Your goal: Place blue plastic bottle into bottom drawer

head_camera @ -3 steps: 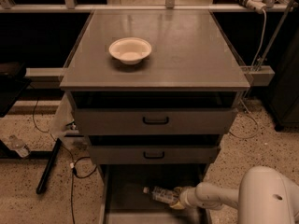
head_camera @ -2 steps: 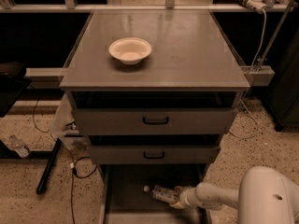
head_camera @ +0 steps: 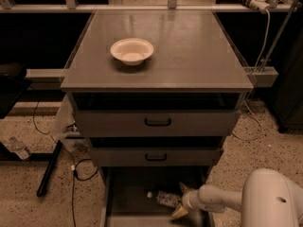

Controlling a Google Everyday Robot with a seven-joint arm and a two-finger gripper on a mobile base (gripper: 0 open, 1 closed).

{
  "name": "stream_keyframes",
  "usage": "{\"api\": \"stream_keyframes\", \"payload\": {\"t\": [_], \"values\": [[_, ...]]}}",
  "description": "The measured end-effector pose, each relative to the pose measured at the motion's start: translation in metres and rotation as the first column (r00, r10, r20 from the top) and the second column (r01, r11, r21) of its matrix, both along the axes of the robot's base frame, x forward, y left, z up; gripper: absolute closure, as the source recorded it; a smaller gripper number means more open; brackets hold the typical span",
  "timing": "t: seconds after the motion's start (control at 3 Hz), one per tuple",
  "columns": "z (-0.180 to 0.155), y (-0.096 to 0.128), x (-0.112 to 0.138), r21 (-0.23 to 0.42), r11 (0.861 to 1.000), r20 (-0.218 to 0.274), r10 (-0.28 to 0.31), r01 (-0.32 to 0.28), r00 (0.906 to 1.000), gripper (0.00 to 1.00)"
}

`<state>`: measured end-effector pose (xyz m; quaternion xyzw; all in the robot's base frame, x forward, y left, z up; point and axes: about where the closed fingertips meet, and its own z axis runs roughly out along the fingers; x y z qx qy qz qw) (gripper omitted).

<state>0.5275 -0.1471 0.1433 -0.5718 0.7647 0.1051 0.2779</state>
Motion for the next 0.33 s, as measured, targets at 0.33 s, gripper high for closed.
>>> {"api": "stream_keyframes", "payload": {"t": [0.33], "values": [[0.0000,0.0000,0.0000,0.000,1.000,0.000,0.000,0.000,1.0000,0.00]]}}
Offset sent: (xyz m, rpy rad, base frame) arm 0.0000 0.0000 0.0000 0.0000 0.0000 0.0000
